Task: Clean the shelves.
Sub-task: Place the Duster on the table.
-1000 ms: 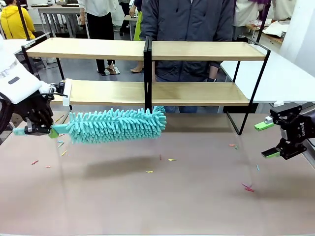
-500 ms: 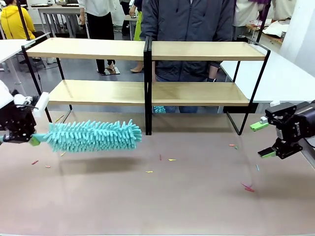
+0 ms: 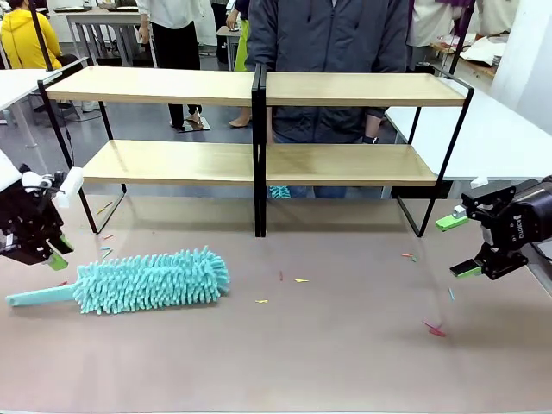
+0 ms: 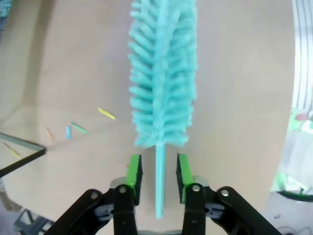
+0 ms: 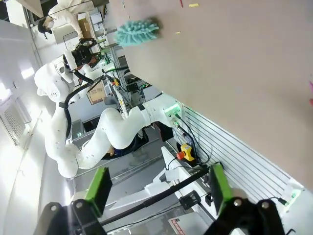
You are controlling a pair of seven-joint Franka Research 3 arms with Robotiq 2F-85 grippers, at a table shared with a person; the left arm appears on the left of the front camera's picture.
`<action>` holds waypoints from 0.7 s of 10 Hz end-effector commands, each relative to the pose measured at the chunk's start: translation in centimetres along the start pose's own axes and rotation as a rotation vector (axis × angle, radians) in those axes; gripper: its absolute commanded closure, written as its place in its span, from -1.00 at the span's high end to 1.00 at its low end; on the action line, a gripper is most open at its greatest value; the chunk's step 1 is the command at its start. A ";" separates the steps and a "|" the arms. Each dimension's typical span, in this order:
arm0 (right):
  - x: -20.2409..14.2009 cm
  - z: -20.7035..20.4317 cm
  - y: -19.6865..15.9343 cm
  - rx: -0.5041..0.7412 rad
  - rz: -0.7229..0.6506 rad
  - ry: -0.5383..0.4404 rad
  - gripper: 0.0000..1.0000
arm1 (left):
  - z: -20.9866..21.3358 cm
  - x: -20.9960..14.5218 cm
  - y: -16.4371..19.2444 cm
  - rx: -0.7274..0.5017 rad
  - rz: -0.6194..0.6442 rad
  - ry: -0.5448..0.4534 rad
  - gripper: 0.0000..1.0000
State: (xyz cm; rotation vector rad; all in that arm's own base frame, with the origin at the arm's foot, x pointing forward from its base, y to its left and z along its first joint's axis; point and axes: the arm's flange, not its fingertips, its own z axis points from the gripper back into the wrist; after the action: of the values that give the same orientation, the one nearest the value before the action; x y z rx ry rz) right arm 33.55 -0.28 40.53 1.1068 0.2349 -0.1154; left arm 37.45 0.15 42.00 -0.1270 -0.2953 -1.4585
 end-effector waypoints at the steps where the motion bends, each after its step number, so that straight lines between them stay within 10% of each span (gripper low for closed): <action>1: -0.6 1.0 0.7 0.055 -0.005 -0.084 1.00 | 2.2 1.7 -0.8 0.034 0.124 -0.066 1.00; 3: -1.8 2.6 2.9 0.241 -0.094 -0.171 1.00 | 4.6 2.9 -1.6 -0.067 0.360 -0.132 1.00; 7: -5.4 6.2 5.8 0.410 -0.014 -0.123 1.00 | 7.4 -4.4 3.8 -0.741 1.184 -0.515 1.00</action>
State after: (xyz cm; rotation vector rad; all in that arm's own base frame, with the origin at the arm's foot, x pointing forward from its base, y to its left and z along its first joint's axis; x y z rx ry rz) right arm 31.64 -3.21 49.20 1.4714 0.1347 -0.2730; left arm 37.56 4.20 47.93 -0.6365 -0.0643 -0.7503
